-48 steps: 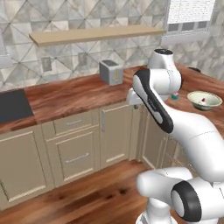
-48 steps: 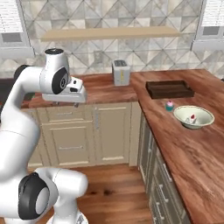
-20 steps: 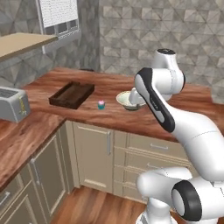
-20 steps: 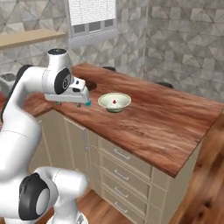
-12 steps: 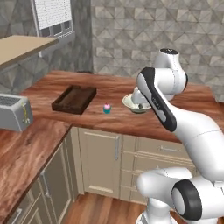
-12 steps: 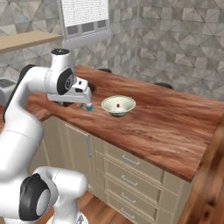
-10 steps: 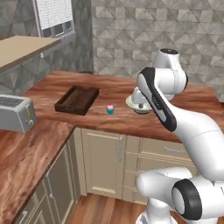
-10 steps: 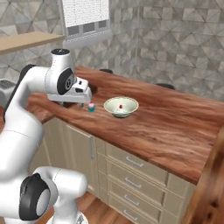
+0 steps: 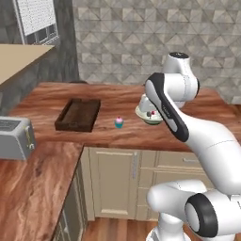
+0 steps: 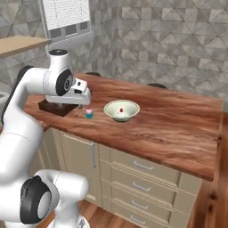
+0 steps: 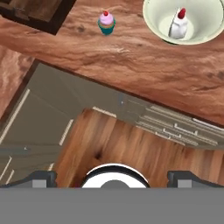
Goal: Place the bowl with cake and the cupcake onto the tray.
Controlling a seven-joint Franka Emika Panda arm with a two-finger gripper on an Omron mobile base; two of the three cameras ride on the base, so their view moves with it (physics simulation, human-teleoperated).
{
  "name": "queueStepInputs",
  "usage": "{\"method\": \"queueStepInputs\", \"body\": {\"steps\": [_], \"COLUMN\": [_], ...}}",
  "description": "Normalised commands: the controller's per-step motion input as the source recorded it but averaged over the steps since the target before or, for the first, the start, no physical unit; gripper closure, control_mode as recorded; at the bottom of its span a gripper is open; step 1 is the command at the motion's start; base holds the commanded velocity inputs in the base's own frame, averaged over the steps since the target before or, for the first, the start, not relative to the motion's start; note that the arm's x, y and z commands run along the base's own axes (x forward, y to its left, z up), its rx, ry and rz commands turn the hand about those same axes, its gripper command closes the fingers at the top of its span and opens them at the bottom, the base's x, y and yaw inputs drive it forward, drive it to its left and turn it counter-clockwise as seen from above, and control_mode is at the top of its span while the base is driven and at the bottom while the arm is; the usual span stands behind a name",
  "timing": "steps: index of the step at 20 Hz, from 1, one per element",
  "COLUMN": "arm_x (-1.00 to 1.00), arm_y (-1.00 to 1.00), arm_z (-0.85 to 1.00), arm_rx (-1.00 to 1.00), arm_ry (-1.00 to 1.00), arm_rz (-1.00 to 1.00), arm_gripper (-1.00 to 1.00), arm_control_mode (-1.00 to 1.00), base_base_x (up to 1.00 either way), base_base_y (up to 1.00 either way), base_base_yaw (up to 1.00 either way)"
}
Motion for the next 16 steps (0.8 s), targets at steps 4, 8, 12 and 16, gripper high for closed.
{"method": "queueStepInputs", "body": {"steps": [4, 8, 12, 16], "arm_x": [0.00, 0.00, 0.00, 0.00], "arm_y": [0.00, 0.00, 0.00, 0.00], "arm_z": [0.00, 0.00, 0.00, 0.00], "arm_rx": [0.00, 0.00, 0.00, 0.00], "arm_ry": [0.00, 0.00, 0.00, 0.00], "arm_rz": [0.00, 0.00, 0.00, 0.00], "arm_gripper": [-1.00, -1.00, -1.00, -1.00], "arm_control_mode": [1.00, 1.00, 1.00, 1.00], "base_base_x": [0.27, 0.43, 0.52, 0.49], "base_base_y": [0.46, 0.25, 0.11, 0.15], "base_base_yaw": [-0.32, -0.18, -0.13, -0.12]}}
